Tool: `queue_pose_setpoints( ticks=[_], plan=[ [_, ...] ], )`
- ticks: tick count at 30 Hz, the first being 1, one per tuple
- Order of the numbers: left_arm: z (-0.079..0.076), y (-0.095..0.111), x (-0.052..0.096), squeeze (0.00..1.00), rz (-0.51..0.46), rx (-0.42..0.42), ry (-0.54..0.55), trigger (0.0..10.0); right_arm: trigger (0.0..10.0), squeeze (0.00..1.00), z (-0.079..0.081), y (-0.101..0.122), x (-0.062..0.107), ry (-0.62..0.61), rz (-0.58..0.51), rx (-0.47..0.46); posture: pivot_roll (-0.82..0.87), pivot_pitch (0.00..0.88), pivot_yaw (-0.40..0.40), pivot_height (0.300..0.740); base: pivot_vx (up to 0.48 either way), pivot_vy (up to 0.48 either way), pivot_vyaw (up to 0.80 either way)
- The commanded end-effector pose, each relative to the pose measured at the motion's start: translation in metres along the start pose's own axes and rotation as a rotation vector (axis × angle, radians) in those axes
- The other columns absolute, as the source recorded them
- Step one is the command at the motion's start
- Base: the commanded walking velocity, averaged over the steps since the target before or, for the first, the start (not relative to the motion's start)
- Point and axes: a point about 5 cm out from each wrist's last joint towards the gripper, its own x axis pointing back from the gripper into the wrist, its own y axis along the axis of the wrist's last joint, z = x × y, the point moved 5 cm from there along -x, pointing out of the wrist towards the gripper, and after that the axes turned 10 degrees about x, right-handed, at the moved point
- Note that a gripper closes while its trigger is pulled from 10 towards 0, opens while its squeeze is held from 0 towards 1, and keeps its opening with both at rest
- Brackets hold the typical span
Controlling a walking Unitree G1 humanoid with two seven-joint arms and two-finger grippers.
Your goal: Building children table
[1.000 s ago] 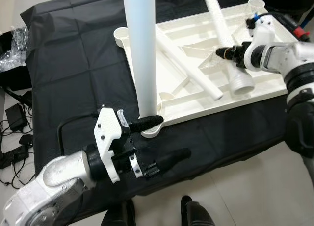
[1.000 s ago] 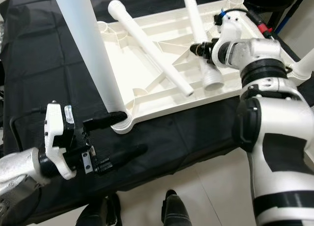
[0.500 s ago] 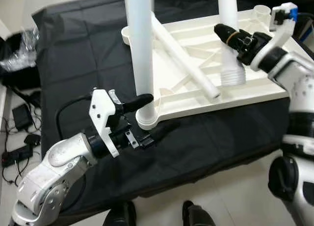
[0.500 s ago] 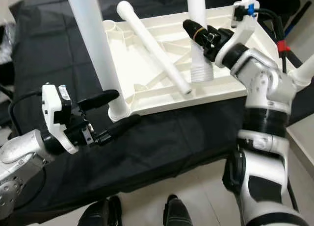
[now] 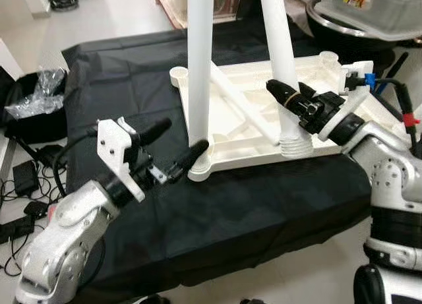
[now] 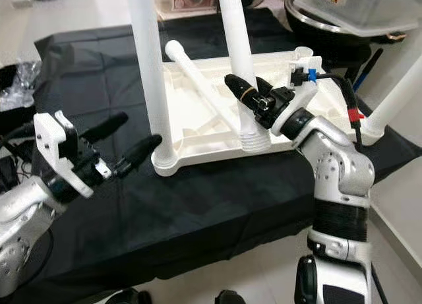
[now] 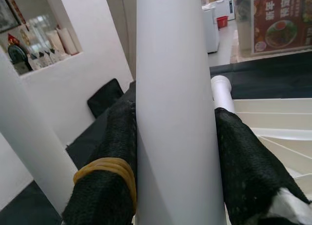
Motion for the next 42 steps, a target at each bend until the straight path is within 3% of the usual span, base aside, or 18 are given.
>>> queue_pose_setpoints(
  ticks=[1,7,12,14,24,25,26,27,28,33,35,42],
  plan=[
    [-0.007,-0.011,0.000,0.00,0.041,-0.027,-0.023,10.0,10.0,0.00,-0.001,0.001,0.006,-0.022,-0.014,0.018,-0.03,0.075,-0.043,0.740,0.000,0.000,0.00],
    [-0.002,-0.024,-0.012,0.00,0.039,-0.049,0.060,10.0,10.0,0.00,-0.002,-0.001,0.015,-0.051,-0.034,-0.003,-0.04,0.074,-0.038,0.740,0.000,0.000,0.00],
    [0.023,-0.037,-0.042,0.00,0.013,-0.138,0.247,10.0,10.0,0.00,0.007,-0.012,0.022,-0.044,0.004,0.031,-0.05,0.079,-0.023,0.740,0.000,0.000,0.00],
    [0.030,-0.038,-0.047,0.00,0.012,-0.154,0.286,10.0,10.0,0.00,0.009,-0.014,0.022,-0.047,0.010,0.035,-0.06,0.085,-0.014,0.740,0.000,0.000,0.00],
    [0.027,-0.042,-0.056,0.00,0.004,-0.142,0.285,10.0,10.0,0.00,0.014,-0.016,0.024,-0.058,0.018,0.049,-0.06,0.095,-0.004,0.740,0.000,0.000,0.00],
    [0.031,-0.042,-0.059,0.00,-0.004,-0.150,0.307,7.5,10.0,0.00,0.014,-0.016,0.025,-0.062,0.020,0.050,-0.06,0.097,-0.002,0.740,0.000,0.000,0.00],
    [0.031,-0.042,-0.059,0.00,-0.004,-0.150,0.307,7.5,10.0,0.00,0.014,-0.016,0.025,-0.062,0.020,0.050,-0.06,0.097,-0.002,0.740,0.000,0.000,0.00],
    [0.035,-0.041,-0.061,0.00,-0.010,-0.163,0.329,0.0,10.0,0.00,0.015,-0.016,0.025,-0.064,0.020,0.051,-0.07,0.101,-0.002,0.740,0.000,0.000,0.00],
    [0.045,-0.038,-0.062,0.00,-0.022,-0.180,0.369,0.0,10.0,0.00,0.015,-0.016,0.026,-0.071,0.021,0.050,-0.07,0.104,-0.001,0.740,0.000,0.000,0.00],
    [0.058,-0.032,-0.062,0.00,-0.037,-0.203,0.416,0.0,10.0,0.00,0.015,-0.016,0.027,-0.079,0.026,0.055,-0.07,0.108,0.004,0.740,0.000,0.000,0.00],
    [0.070,-0.026,-0.060,0.00,-0.044,-0.218,0.443,0.0,10.0,0.00,0.015,-0.017,0.028,-0.090,0.032,0.061,-0.07,0.113,0.004,0.740,0.000,0.000,0.00],
    [0.075,-0.021,-0.060,0.00,-0.052,-0.217,0.441,0.0,10.0,0.00,0.017,-0.018,0.029,-0.104,0.040,0.059,-0.07,0.130,0.006,0.740,0.000,0.000,0.00]
  ],
)
